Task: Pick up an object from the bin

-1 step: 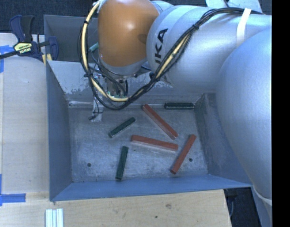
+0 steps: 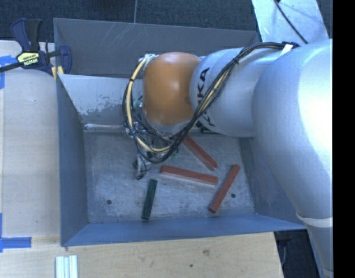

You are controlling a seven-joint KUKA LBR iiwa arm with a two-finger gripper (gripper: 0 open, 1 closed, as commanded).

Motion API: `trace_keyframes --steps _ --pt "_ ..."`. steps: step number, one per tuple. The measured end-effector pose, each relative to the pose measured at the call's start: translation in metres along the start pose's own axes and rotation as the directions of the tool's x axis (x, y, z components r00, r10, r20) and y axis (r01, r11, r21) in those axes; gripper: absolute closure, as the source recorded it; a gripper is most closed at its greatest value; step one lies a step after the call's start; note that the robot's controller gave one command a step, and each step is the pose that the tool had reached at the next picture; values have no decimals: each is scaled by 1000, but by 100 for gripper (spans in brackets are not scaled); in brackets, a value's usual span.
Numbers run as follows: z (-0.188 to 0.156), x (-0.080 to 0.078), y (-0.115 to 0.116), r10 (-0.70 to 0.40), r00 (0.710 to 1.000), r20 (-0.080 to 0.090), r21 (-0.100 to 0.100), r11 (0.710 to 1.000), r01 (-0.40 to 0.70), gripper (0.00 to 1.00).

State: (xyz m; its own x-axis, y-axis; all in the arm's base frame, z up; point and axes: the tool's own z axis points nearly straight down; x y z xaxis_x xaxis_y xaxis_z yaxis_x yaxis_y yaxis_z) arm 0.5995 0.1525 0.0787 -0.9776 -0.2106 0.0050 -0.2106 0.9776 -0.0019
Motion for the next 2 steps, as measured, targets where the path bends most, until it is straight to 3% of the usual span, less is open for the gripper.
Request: trace_keyframes --steps 1,2 --pt "9 6 -65 44 999 5 0 999 -44 0" --pt "7 3 -60 40 999 11 -3 999 -40 100"
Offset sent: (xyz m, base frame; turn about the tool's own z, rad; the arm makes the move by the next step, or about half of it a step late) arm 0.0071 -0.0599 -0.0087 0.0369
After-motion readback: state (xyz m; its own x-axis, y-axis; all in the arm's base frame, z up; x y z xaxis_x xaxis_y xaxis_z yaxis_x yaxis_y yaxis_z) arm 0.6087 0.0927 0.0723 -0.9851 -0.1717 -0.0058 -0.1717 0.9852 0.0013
